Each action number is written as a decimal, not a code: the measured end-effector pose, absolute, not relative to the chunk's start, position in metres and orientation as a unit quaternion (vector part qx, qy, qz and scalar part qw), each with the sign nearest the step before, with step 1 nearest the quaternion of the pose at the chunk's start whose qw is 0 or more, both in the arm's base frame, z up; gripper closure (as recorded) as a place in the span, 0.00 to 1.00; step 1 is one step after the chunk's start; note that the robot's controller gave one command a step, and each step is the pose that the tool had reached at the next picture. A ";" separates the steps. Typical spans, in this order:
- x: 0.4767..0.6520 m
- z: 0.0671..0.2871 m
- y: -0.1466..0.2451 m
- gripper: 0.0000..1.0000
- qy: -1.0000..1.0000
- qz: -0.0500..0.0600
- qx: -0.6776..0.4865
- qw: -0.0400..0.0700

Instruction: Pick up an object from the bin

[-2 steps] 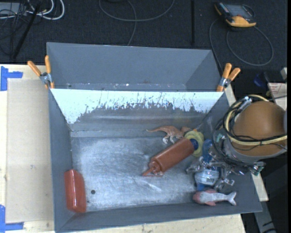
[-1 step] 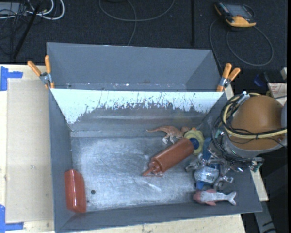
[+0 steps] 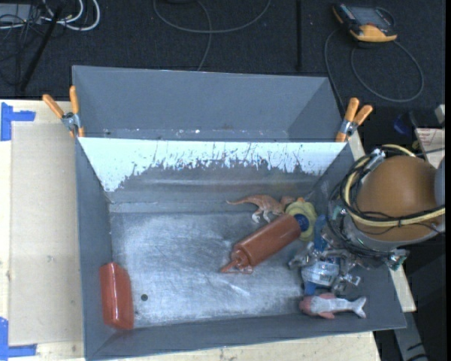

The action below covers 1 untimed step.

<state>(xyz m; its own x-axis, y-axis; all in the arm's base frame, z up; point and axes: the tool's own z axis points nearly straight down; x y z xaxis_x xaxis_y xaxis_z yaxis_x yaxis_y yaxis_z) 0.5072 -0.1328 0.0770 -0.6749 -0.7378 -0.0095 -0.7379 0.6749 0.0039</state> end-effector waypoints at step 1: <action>0.507 0.077 -0.133 1.00 0.915 0.004 -0.403 0.004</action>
Offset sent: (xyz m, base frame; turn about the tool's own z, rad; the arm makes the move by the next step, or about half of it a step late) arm 0.0000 -0.0001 0.0029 0.0000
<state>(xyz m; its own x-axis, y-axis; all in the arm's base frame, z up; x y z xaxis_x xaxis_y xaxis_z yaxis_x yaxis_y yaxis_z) 0.5072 -0.1328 0.0770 -0.6747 -0.7380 -0.0095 -0.7381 0.6747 0.0039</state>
